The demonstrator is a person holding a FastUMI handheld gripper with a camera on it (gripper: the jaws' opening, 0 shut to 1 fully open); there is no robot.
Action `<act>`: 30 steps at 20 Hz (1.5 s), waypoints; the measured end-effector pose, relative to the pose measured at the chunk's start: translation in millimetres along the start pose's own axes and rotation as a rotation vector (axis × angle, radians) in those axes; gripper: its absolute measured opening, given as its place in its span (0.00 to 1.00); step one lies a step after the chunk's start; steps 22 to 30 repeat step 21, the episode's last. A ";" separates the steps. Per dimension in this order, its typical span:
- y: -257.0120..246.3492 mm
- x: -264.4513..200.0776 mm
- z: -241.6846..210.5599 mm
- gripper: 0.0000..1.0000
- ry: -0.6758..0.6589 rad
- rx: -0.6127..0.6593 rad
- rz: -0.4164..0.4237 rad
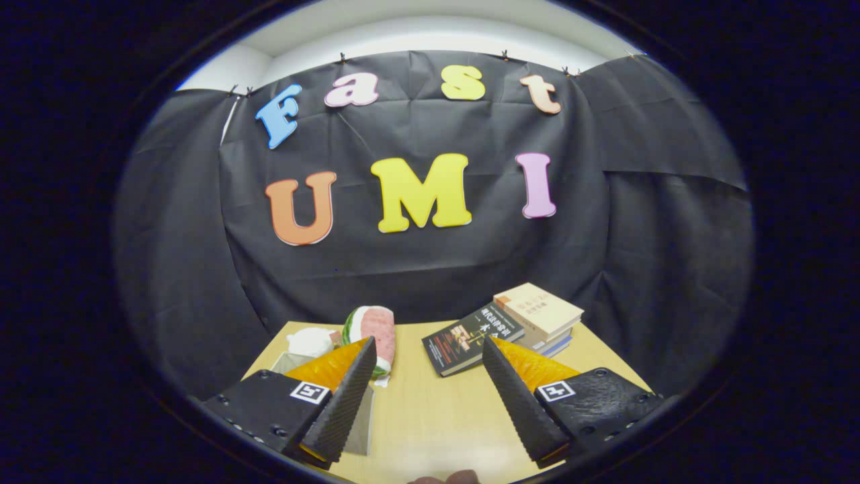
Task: Open the storage box then place both shoes into the box .Put the left shoe in first, then the right shoe, with the right side of both shoes facing outward in a uniform manner.
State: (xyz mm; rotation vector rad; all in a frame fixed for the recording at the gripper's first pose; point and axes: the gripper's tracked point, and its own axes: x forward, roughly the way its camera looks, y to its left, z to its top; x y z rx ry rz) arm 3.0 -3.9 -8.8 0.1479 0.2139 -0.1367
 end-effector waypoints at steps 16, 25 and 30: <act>-19.4 -34.7 20.3 0.96 -0.088 -0.012 0.077; -13.8 -31.1 19.3 0.96 -0.092 -0.025 0.088; -13.8 -31.1 19.3 0.96 -0.092 -0.025 0.088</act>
